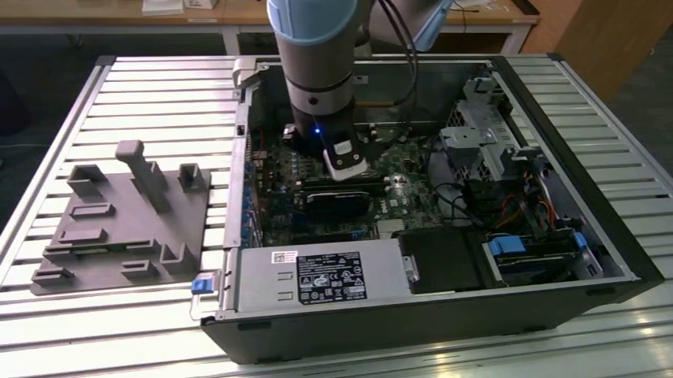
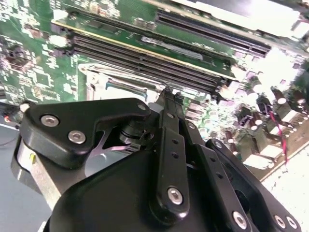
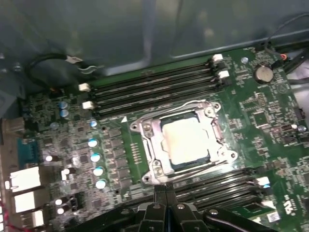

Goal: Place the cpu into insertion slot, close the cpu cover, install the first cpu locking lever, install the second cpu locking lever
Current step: 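Install the second cpu locking lever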

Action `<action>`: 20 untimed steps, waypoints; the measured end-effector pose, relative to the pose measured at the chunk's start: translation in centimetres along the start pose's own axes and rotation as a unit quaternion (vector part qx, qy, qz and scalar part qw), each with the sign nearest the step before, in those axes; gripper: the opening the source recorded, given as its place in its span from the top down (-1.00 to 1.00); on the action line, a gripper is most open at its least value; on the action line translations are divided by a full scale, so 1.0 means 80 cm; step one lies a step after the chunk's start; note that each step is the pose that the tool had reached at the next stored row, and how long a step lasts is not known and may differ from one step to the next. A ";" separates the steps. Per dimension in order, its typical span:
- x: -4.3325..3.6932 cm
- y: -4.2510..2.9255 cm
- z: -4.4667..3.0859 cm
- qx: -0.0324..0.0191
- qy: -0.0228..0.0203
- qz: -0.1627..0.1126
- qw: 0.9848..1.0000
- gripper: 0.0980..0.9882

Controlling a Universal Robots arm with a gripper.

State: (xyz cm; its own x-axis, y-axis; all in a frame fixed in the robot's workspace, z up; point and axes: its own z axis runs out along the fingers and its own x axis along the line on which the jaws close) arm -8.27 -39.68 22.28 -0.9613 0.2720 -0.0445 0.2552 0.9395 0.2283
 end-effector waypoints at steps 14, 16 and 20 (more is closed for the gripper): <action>-0.031 0.0168 0.0054 0.024 -0.001 0.000 1.000 0.98; -0.033 0.0210 0.0065 0.028 -0.001 0.000 1.000 0.98; -0.037 0.0288 0.0085 0.035 0.000 0.000 0.999 0.98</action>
State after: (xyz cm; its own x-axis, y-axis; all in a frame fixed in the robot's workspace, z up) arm -4.75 -38.18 22.28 -0.9615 0.2714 -0.0437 0.2613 0.9518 0.1607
